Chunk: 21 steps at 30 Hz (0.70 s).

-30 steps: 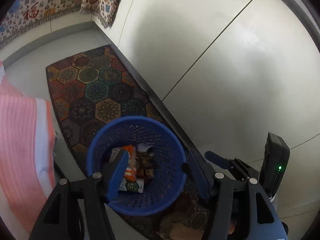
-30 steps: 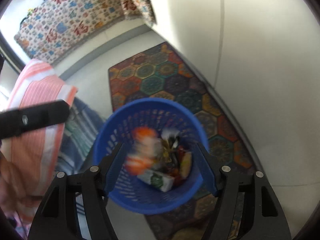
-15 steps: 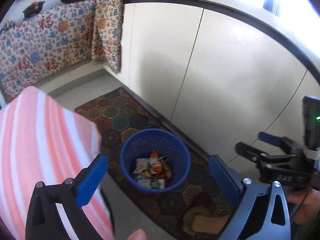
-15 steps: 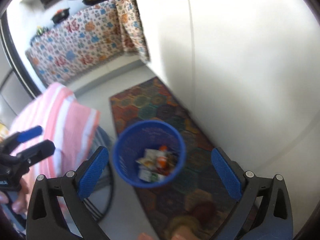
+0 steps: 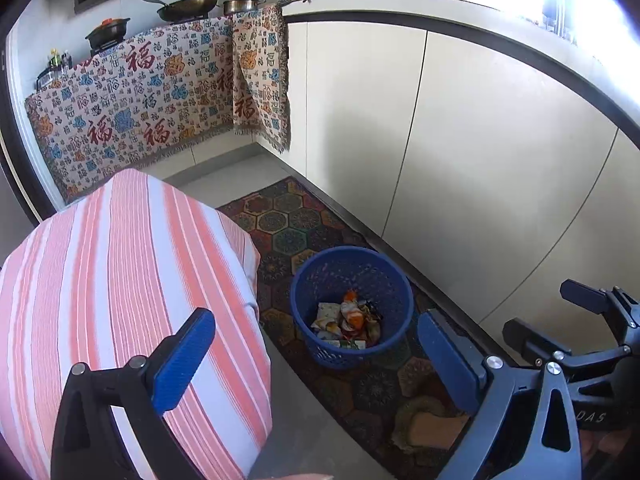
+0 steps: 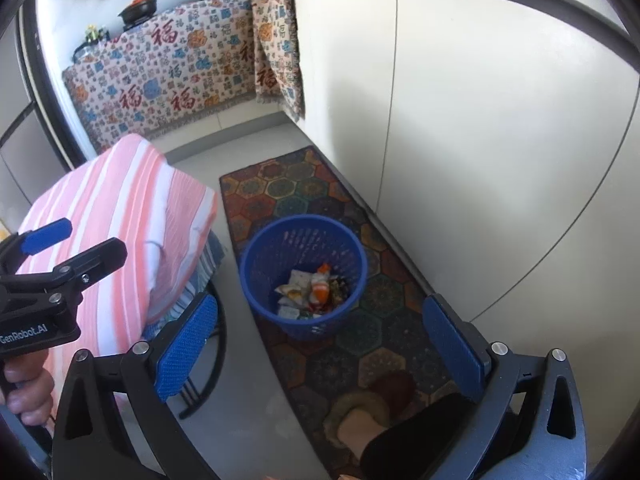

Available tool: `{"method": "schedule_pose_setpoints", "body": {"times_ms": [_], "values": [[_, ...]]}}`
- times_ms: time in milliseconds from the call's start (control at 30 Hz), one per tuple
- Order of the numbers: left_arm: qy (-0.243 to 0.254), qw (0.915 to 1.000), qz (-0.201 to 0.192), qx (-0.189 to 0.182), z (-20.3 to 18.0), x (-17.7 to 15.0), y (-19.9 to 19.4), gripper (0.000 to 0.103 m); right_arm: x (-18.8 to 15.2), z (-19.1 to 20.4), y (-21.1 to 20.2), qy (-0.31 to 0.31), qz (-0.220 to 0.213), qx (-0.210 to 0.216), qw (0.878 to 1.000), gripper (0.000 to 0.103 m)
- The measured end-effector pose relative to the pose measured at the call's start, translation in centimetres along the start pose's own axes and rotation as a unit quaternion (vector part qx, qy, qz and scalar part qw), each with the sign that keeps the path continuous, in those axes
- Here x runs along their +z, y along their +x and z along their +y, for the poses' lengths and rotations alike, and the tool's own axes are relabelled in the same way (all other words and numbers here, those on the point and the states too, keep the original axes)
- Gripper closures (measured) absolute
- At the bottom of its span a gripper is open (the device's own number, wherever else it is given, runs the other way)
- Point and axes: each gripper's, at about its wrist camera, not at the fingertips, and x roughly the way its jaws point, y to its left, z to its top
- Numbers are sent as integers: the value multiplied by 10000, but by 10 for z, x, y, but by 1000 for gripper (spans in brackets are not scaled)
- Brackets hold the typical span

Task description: Collect trash

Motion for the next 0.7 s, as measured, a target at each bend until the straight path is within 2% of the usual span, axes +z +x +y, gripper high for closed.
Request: {"method": "schedule_pose_setpoints", "body": {"times_ms": [700], "values": [[137,9999,94,-40,-11,-4,0,0,-14,3,-8,65,115,-22,9999,0]]}}
